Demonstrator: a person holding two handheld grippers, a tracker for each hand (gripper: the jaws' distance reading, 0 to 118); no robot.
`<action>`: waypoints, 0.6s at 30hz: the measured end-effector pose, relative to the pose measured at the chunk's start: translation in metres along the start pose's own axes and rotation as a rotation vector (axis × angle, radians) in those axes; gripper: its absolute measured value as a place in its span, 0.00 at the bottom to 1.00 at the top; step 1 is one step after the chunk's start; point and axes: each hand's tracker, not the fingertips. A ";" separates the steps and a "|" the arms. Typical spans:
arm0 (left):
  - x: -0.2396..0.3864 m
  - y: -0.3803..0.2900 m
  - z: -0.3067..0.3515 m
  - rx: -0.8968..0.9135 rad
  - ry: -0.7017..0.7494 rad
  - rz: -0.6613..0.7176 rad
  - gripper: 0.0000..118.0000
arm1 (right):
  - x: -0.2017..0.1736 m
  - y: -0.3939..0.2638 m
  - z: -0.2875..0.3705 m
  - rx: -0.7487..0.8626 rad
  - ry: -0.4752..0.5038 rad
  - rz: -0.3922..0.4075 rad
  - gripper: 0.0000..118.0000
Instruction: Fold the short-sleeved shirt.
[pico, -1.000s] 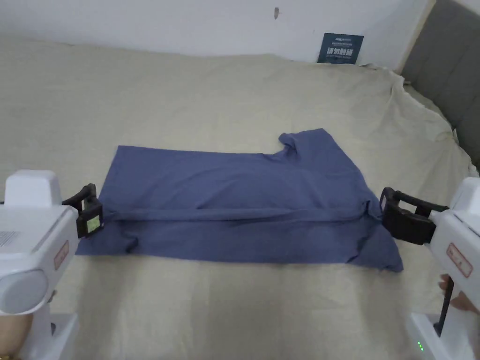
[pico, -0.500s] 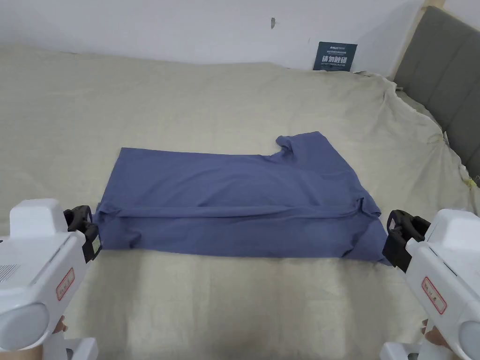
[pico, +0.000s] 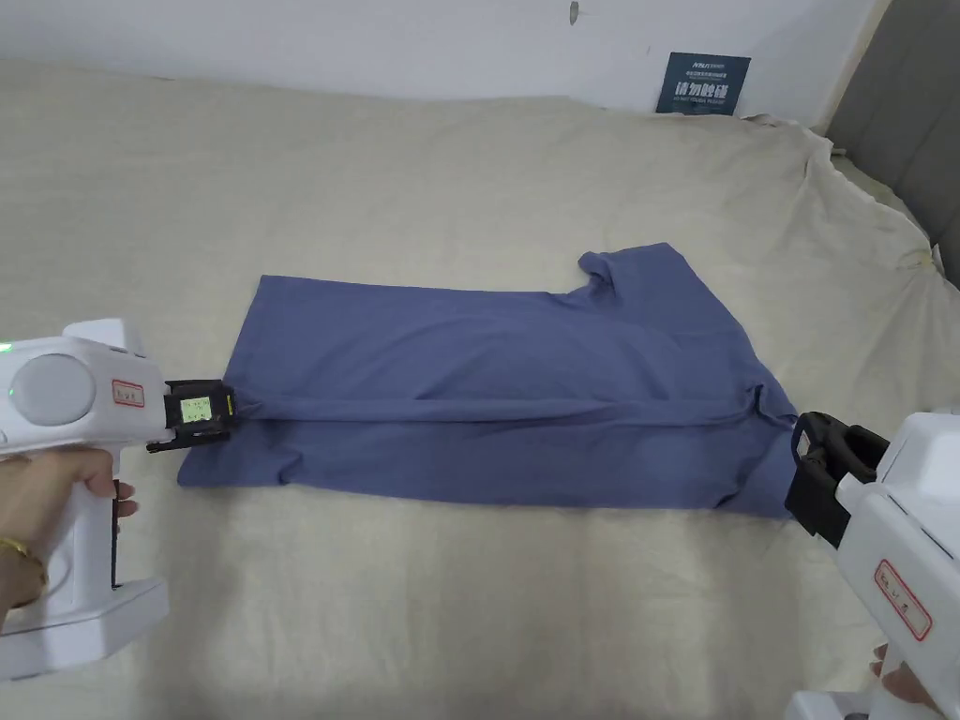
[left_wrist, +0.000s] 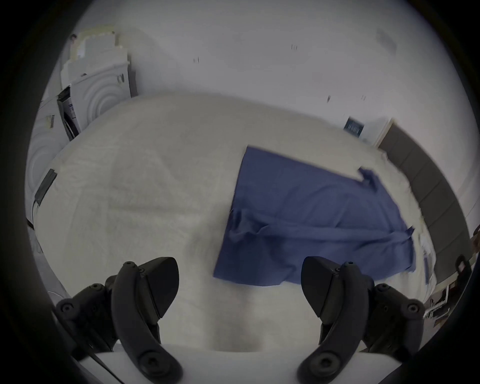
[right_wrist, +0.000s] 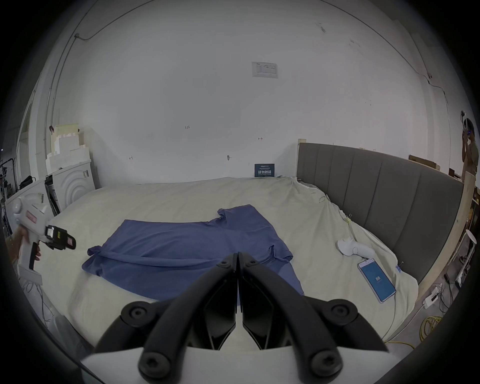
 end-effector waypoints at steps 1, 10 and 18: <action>-0.001 0.003 -0.012 -0.043 0.011 -0.018 0.85 | 0.000 0.000 -0.001 -0.003 -0.002 -0.002 0.00; 0.002 -0.006 -0.076 -0.183 0.090 -0.024 0.58 | 0.010 -0.003 -0.011 -0.043 -0.033 0.007 0.00; 0.011 -0.015 -0.076 -0.147 0.068 -0.051 0.00 | 0.020 -0.005 -0.016 -0.075 -0.053 -0.016 0.00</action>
